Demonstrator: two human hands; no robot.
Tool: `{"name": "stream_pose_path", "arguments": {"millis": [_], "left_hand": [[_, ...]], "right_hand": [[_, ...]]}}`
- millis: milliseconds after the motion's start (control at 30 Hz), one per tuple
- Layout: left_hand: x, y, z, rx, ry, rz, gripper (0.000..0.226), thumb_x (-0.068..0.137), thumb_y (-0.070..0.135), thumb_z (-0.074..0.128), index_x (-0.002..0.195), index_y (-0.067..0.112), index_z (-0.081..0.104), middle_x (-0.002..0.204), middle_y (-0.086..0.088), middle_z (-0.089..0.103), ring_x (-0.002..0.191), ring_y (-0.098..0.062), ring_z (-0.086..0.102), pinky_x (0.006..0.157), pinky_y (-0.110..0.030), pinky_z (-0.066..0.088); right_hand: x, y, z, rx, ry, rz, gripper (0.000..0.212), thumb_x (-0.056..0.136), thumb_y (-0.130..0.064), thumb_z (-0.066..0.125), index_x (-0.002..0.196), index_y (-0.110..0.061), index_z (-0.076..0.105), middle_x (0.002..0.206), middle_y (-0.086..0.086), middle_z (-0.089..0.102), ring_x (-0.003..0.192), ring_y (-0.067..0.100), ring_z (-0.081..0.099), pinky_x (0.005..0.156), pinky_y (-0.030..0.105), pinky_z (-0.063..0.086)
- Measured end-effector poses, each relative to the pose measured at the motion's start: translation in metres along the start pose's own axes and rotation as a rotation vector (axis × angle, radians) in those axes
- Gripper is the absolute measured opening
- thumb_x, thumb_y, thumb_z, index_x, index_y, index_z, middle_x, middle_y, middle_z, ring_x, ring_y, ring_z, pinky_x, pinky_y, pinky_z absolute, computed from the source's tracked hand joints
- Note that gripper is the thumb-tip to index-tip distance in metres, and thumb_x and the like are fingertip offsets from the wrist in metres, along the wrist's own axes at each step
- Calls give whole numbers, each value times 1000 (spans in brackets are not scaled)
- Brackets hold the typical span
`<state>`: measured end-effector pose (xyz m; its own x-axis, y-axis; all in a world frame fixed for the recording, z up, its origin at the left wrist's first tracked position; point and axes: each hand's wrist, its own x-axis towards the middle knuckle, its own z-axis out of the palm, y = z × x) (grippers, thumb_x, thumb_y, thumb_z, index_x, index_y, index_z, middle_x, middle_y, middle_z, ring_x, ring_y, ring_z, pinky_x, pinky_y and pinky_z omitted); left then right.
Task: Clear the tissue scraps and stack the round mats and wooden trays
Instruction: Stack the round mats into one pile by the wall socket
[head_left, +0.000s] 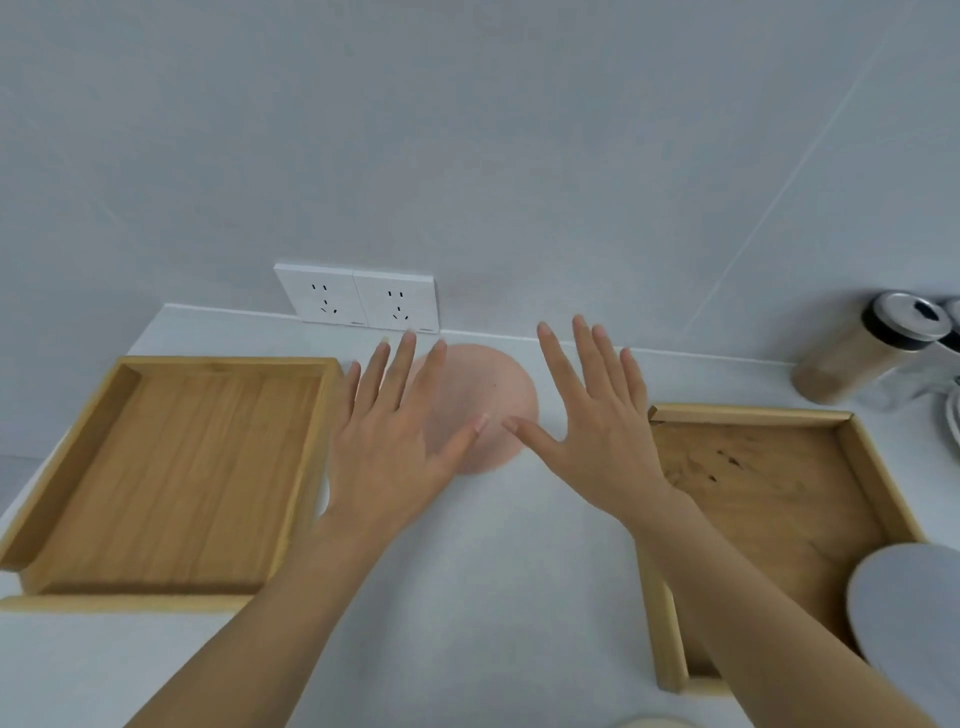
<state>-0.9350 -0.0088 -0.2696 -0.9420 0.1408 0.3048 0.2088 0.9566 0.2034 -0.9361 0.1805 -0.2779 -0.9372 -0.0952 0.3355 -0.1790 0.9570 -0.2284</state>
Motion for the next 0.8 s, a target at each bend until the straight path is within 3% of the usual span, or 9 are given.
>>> {"name": "stream_pose_path", "arguments": {"millis": [333,800], "left_hand": [[-75,21,-26,-16,45,25,69,82,64,37,135,21,46,144,-9,43,134,-27,37,113,-38,13],[-145,66,-20,-85,-181,97,78,80,68,24,142,22,32,152,-11,26,142,-25,18,115,-41,5]], "right_hand": [[-85,7,-51,-102,1,16,79,82,-68,34,146,-28,12,154,15,18,142,30,13,113,43,6],[-192,27,-81,-89,-40,188,79,80,-65,38,146,-25,22,153,15,19,142,30,14,113,46,9]]}}
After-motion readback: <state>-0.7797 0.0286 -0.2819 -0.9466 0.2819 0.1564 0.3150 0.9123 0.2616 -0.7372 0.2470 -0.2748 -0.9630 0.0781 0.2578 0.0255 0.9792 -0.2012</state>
